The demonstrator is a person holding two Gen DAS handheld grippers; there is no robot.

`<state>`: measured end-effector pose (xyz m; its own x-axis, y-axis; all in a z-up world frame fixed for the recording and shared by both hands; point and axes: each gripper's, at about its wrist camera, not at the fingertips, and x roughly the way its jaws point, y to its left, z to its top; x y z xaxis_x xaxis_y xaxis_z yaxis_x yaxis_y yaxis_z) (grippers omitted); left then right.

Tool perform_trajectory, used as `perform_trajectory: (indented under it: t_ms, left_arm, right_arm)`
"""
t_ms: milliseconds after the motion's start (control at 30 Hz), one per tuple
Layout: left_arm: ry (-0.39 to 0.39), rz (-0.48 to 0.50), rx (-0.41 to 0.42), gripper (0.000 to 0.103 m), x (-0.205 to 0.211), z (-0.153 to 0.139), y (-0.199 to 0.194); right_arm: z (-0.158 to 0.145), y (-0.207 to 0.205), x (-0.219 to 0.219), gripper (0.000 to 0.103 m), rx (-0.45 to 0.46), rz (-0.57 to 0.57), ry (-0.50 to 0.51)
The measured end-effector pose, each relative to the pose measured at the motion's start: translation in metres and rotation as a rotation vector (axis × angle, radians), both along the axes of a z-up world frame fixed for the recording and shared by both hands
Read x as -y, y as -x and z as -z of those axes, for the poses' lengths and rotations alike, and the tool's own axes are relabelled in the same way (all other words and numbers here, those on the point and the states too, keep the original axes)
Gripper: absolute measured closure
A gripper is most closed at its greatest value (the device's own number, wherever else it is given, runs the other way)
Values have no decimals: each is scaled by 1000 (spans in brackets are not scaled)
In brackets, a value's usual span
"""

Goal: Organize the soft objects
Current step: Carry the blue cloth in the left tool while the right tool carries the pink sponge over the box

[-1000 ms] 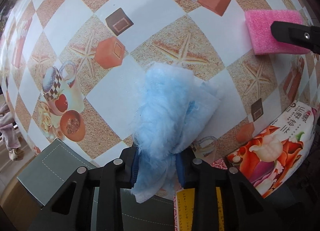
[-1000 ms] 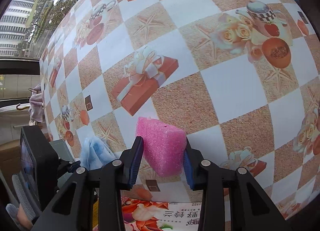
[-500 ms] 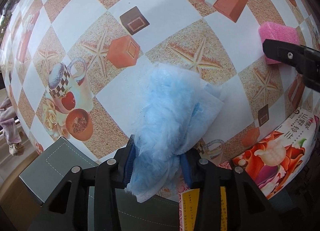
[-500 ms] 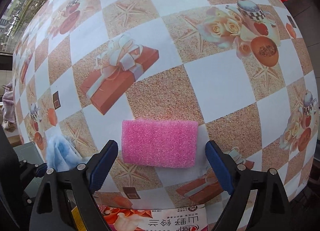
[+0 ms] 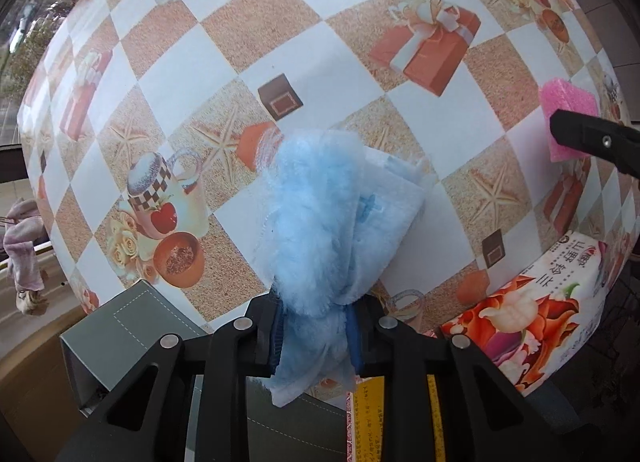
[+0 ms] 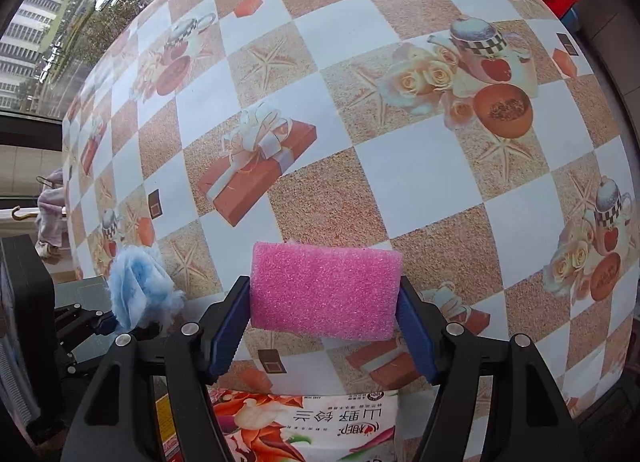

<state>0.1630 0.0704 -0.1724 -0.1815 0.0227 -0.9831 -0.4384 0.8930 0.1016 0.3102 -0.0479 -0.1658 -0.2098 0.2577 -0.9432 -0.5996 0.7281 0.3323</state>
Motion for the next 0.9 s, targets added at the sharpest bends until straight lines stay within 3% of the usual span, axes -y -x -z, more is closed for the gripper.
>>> perform_trajectory:
  t_ms: [467, 900]
  left_arm:
    - [-94, -8, 264, 75, 51, -105, -13]
    - [-141, -97, 406, 75, 74, -164, 33]
  right_arm:
    - [-62, 10, 42, 32, 13, 38, -102]
    - [-101, 49, 84, 32, 30, 27, -129]
